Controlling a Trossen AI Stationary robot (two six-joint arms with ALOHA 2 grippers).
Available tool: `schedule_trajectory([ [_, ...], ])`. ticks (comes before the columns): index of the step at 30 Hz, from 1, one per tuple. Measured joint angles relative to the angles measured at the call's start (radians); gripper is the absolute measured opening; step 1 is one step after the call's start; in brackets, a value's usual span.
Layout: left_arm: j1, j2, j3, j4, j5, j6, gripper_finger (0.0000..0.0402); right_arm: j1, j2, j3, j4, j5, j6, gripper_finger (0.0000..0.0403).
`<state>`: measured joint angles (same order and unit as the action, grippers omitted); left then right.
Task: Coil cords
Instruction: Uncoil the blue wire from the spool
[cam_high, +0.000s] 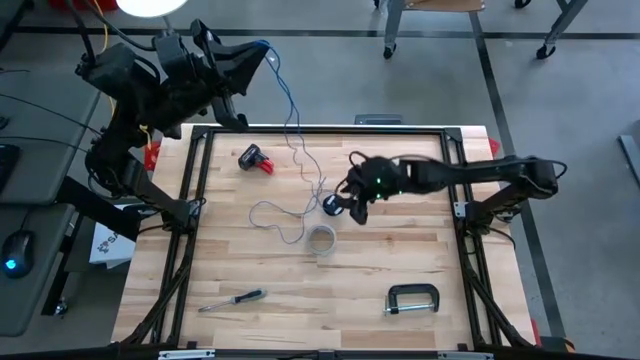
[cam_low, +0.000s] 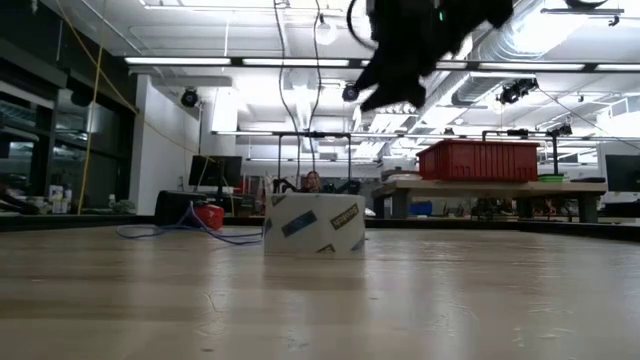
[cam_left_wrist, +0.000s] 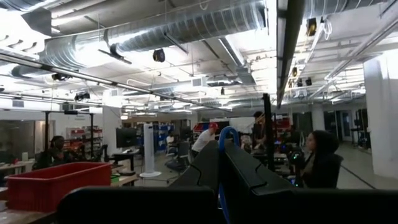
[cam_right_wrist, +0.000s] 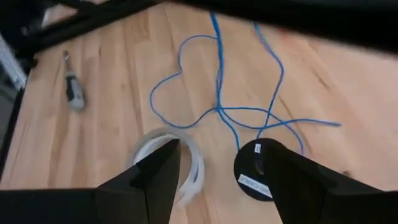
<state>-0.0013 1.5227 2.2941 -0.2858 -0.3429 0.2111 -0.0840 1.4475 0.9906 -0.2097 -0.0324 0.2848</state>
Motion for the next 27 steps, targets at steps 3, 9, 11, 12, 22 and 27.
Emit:
schedule_trajectory([
  [3,0.000,0.000,0.000,0.000,0.000,0.000,0.0000,0.027,0.019,-0.118,0.179,0.047,0.074,0.0215],
  [9,0.000,0.000,0.000,-0.001,-0.006,-0.001,0.0000,0.069,0.129,-0.186,0.363,0.136,0.092,0.0215],
  [11,0.000,0.000,0.000,-0.001,-0.006,-0.017,0.0000,0.074,0.188,-0.157,0.393,0.137,0.043,0.0215],
  [12,0.000,0.000,0.000,-0.001,-0.006,-0.028,0.0000,0.075,0.220,-0.132,0.400,0.138,0.014,0.0215],
  [22,0.000,0.000,0.000,-0.002,-0.008,-0.066,0.0000,0.070,0.425,0.109,0.251,0.182,-0.134,0.0197],
  [27,0.000,0.000,0.000,-0.003,-0.009,-0.070,0.0000,0.073,0.439,0.141,0.193,0.186,-0.151,0.0106],
])
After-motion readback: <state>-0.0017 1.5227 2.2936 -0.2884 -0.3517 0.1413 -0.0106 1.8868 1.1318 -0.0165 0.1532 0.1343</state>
